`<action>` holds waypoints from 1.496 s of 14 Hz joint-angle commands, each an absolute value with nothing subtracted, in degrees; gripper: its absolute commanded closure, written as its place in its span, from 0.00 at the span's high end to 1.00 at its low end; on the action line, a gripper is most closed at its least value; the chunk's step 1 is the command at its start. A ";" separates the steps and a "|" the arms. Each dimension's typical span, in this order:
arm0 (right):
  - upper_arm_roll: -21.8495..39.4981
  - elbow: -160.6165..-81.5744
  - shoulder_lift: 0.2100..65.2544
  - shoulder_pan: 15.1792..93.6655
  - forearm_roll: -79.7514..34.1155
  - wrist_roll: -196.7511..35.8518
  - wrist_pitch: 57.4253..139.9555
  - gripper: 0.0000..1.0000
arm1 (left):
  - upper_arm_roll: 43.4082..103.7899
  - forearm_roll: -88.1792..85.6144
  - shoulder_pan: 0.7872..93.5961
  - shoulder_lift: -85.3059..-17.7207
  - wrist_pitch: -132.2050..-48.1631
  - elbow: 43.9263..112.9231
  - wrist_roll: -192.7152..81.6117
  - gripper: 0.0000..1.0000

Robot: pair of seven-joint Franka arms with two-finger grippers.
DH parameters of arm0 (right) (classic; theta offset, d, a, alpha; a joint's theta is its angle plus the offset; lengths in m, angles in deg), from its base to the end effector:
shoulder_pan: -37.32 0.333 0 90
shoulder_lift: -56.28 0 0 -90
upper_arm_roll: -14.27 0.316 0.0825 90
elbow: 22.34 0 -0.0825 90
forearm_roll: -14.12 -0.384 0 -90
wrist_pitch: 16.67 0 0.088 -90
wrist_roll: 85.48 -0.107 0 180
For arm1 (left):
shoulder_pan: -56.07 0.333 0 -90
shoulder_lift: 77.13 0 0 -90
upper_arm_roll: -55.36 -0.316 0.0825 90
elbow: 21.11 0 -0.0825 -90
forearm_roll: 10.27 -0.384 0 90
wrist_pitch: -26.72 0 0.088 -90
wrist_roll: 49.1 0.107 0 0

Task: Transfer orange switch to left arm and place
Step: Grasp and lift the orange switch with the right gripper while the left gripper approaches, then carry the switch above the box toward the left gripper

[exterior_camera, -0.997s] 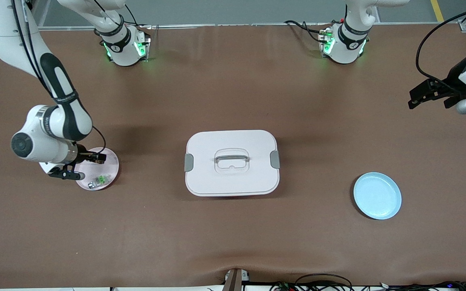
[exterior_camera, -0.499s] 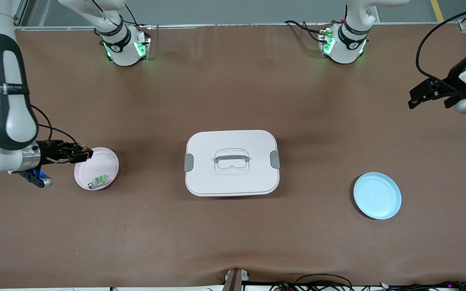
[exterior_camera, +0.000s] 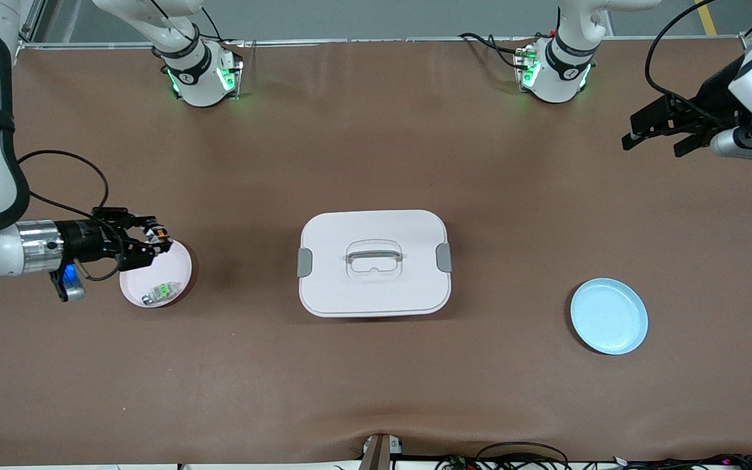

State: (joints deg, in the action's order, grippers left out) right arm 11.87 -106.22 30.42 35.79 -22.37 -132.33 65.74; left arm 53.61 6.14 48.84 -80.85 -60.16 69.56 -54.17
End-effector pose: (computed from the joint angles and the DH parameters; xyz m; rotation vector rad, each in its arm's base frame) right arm 0.6415 0.0303 0.4145 -2.2989 1.1939 0.8937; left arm 0.5232 -0.0813 0.6540 2.8545 -0.0325 -0.0398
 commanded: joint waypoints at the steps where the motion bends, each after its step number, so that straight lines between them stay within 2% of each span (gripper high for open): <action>1: 11.73 -103.38 31.32 39.07 -27.09 -144.07 65.07 0.00 | 53.69 13.16 48.86 -80.57 -59.06 67.48 -57.26 1.00; 4: 11.72 -102.32 31.32 41.71 -33.14 -151.64 65.51 0.00 | 53.60 23.19 48.95 -78.72 -61.34 67.66 -62.27 1.00; 7: 11.55 -99.17 31.24 45.49 -34.66 -158.93 67.35 0.00 | 54.56 29.34 47.89 -77.14 -68.10 67.83 -65.61 1.00; 17: 11.64 -94.24 30.80 58.76 -35.54 -178.63 82.37 0.00 | 67.21 39.64 47.63 -67.48 -93.76 68.10 -70.28 1.00; 21: 11.29 -86.26 26.68 63.94 -34.93 -187.50 85.02 0.00 | 69.25 42.55 45.09 -63.78 -98.17 68.01 -69.93 1.00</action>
